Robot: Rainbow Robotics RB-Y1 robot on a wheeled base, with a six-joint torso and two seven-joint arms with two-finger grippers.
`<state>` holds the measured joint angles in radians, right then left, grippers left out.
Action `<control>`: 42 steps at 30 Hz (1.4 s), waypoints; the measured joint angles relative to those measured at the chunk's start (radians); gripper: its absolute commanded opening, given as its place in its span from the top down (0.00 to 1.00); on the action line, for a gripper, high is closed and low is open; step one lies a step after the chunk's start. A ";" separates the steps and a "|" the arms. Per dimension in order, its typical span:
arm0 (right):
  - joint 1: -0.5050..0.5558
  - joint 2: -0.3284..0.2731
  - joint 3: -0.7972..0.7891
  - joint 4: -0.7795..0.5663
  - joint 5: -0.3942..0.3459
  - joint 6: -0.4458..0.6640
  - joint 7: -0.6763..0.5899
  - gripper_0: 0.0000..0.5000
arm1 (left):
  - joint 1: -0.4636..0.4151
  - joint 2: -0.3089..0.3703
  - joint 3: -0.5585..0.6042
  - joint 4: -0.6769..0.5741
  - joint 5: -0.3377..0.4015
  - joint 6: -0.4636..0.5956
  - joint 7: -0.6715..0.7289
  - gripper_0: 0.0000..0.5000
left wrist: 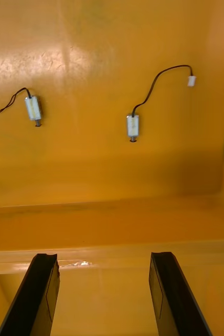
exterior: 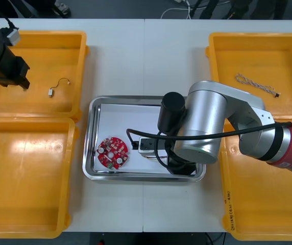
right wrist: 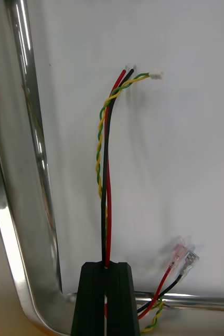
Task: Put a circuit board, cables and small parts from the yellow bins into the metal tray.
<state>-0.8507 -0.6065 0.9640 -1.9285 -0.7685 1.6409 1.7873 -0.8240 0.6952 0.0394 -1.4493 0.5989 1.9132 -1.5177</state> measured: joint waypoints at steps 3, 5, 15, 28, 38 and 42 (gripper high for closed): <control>0.009 0.000 0.002 0.000 0.016 0.000 0.000 1.00 | 0.000 0.000 0.000 0.035 -0.003 -0.023 -0.001 0.00; 0.013 0.000 0.009 0.000 0.028 0.000 0.000 1.00 | 0.000 0.000 0.000 0.058 -0.003 -0.059 -0.002 0.00; 0.014 0.006 0.031 0.057 0.035 -0.023 0.000 1.00 | 0.000 0.000 0.000 0.138 0.000 -0.210 -0.072 0.00; 0.014 0.024 0.031 0.087 0.036 -0.081 0.000 0.82 | -0.001 0.001 0.000 0.309 0.003 -0.422 -0.134 0.00; 0.014 0.028 0.031 0.087 0.049 -0.083 -0.001 0.00 | -0.001 0.001 0.000 0.401 0.002 -0.538 -0.275 0.00; 0.014 0.028 0.031 0.087 0.049 -0.083 -0.001 0.00 | -0.001 0.001 0.000 0.423 0.001 -0.571 -0.275 0.00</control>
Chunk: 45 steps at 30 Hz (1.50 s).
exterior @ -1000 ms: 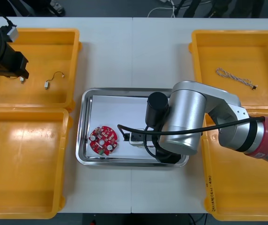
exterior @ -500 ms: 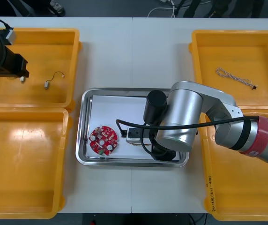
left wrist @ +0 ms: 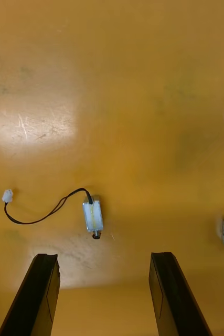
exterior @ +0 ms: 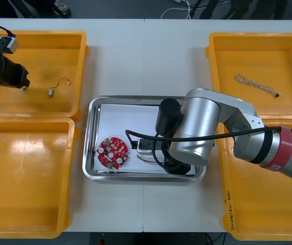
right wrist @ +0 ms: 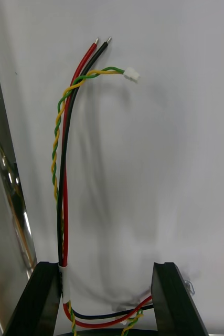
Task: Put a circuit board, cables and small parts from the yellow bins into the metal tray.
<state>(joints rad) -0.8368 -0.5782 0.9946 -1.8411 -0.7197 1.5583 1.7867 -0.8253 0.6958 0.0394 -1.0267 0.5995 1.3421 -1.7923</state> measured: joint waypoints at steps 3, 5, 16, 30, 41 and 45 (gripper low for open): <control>0.000 0.000 -0.001 0.000 0.000 0.000 0.000 0.00 | 0.000 0.000 0.000 0.017 0.000 -0.033 0.000 0.00; 0.000 0.001 -0.001 0.000 0.000 0.000 0.000 0.00 | 0.000 0.000 0.000 0.036 -0.001 -0.062 0.000 0.00; 0.000 0.006 -0.058 0.000 -0.003 0.002 0.000 0.00 | 0.000 -0.001 -0.027 0.087 -0.004 -0.161 0.000 0.00; -0.009 0.028 -0.217 0.000 -0.063 0.196 0.000 0.00 | 0.000 -0.030 -0.030 0.161 -0.007 -0.248 0.000 0.00; -0.091 0.035 -0.400 0.000 -0.131 0.353 -0.007 0.00 | -0.005 -0.040 -0.030 0.174 -0.011 -0.268 0.000 1.00; -0.093 0.037 -0.487 0.000 -0.139 0.354 -0.008 0.00 | -0.006 -0.040 -0.030 0.175 -0.012 -0.268 0.000 1.00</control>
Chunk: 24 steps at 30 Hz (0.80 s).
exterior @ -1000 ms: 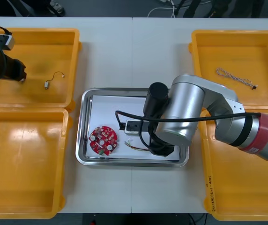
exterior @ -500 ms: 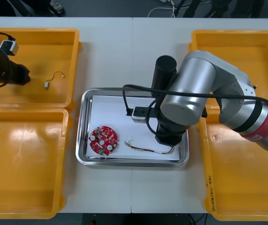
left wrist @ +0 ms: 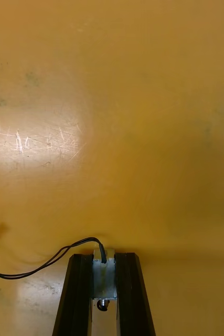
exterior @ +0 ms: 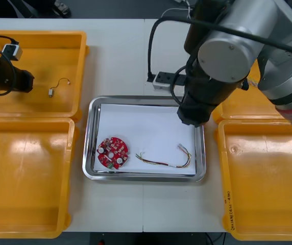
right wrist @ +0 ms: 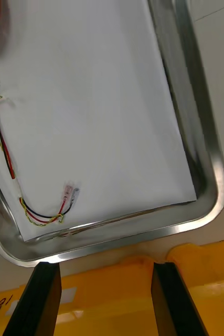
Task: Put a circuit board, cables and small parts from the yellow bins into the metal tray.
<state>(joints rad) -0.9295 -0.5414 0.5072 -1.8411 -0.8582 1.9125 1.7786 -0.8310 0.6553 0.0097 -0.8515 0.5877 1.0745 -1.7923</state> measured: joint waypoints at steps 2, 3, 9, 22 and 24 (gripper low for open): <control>0.000 0.000 -0.042 0.000 0.000 0.001 -0.005 0.00 | -0.001 0.000 0.000 0.000 0.000 0.001 0.000 1.00; 0.000 0.000 -0.064 0.001 0.000 0.002 -0.008 0.00 | -0.001 0.000 0.000 0.000 0.000 0.002 0.000 1.00; 0.000 0.000 -0.193 0.058 0.001 0.003 -0.033 0.00 | -0.005 0.000 0.001 -0.020 0.000 0.091 0.000 1.00; -0.015 0.000 -0.383 0.282 0.151 0.003 -0.034 0.00 | -0.005 0.001 0.089 -0.209 -0.024 0.393 0.000 1.00; -0.024 0.000 -0.403 0.314 0.187 0.003 -0.034 0.00 | -0.005 0.001 0.099 -0.242 -0.030 0.441 0.000 1.00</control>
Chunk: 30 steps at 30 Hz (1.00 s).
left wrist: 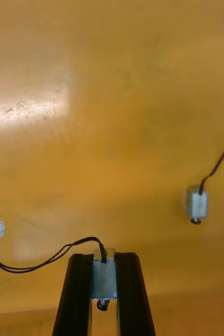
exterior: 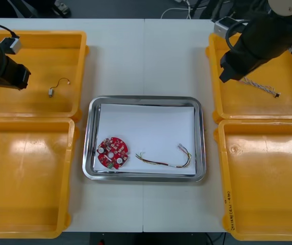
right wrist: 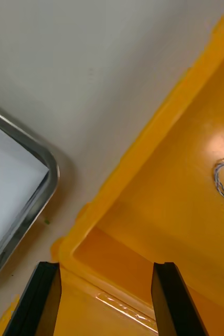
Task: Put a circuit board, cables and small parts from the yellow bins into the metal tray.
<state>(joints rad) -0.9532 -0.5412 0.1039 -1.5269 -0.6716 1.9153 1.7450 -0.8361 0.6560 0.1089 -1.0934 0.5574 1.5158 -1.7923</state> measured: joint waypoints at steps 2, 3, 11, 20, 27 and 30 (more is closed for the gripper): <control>-0.009 0.000 -0.022 0.032 0.037 0.000 0.000 0.00 | 0.000 0.000 0.007 -0.037 -0.006 0.049 0.000 1.00; -0.013 0.000 -0.033 0.046 0.053 0.000 0.000 0.00 | 0.000 0.000 0.009 -0.055 -0.008 0.071 0.000 1.00; -0.060 0.000 -0.133 0.188 0.134 0.000 -0.003 0.00 | 0.000 0.000 0.011 -0.217 -0.027 0.248 0.000 1.00; -0.077 0.000 -0.210 0.261 0.174 0.000 -0.056 0.00 | 0.000 -0.020 0.011 -0.394 -0.074 0.394 0.000 1.00; -0.100 0.000 -0.259 0.325 0.252 0.000 -0.063 0.00 | 0.000 -0.098 0.008 -0.479 -0.126 0.396 0.000 1.00; -0.115 0.000 -0.270 0.348 0.285 0.000 -0.065 0.00 | 0.000 -0.131 -0.006 -0.504 -0.143 0.396 0.000 1.00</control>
<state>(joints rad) -1.0686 -0.5411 -0.1663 -1.1785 -0.3865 1.9154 1.6802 -0.8361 0.5255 0.1026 -1.5976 0.4146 1.9118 -1.7921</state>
